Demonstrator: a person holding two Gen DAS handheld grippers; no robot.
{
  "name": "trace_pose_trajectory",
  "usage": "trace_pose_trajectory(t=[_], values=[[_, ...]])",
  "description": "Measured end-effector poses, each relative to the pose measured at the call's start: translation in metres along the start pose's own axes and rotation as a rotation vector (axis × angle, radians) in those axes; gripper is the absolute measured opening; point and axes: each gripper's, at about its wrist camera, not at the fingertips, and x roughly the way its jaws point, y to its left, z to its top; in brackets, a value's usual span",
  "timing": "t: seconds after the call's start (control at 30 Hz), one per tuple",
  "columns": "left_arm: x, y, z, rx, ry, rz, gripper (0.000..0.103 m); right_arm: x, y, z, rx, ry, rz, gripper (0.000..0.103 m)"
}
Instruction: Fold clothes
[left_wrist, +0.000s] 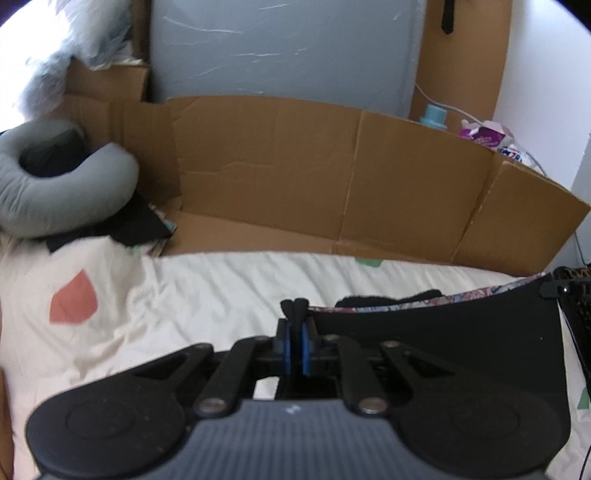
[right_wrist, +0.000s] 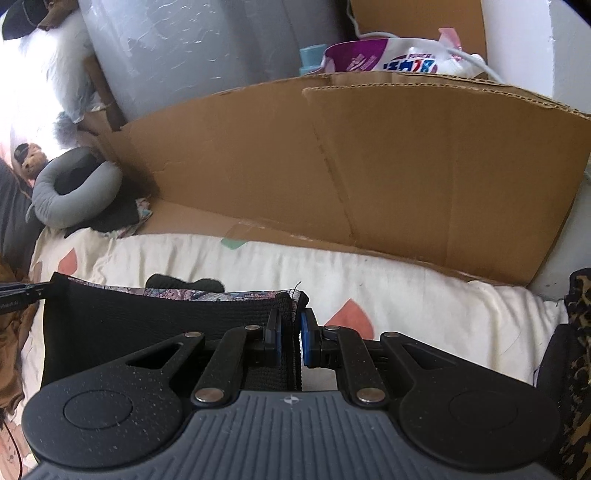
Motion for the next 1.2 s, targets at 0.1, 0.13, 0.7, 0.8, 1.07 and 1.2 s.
trace_pose_trajectory(t=[0.1, 0.13, 0.7, 0.8, 1.07, 1.2], values=[[0.012, 0.001, 0.004, -0.004, 0.006, -0.004, 0.006, 0.003, -0.003, 0.002, -0.001, 0.002, -0.011, 0.009], [0.016, 0.002, 0.004, -0.008, 0.009, -0.005, 0.006, 0.005, -0.003, 0.002, -0.003, 0.004, -0.014, 0.009], [0.063, 0.009, 0.009, -0.018, 0.043, -0.006, 0.006, 0.042, -0.015, 0.009, -0.007, 0.044, -0.045, 0.009], [0.072, 0.008, 0.008, -0.02, 0.053, -0.003, 0.006, 0.05, -0.018, 0.008, -0.003, 0.059, -0.051, 0.009], [0.092, 0.015, 0.004, -0.061, 0.08, -0.012, 0.006, 0.074, -0.023, 0.004, -0.015, 0.095, -0.063, 0.009], [0.103, 0.016, -0.004, -0.066, 0.104, -0.017, 0.006, 0.088, -0.026, 0.0, -0.014, 0.126, -0.064, 0.009]])
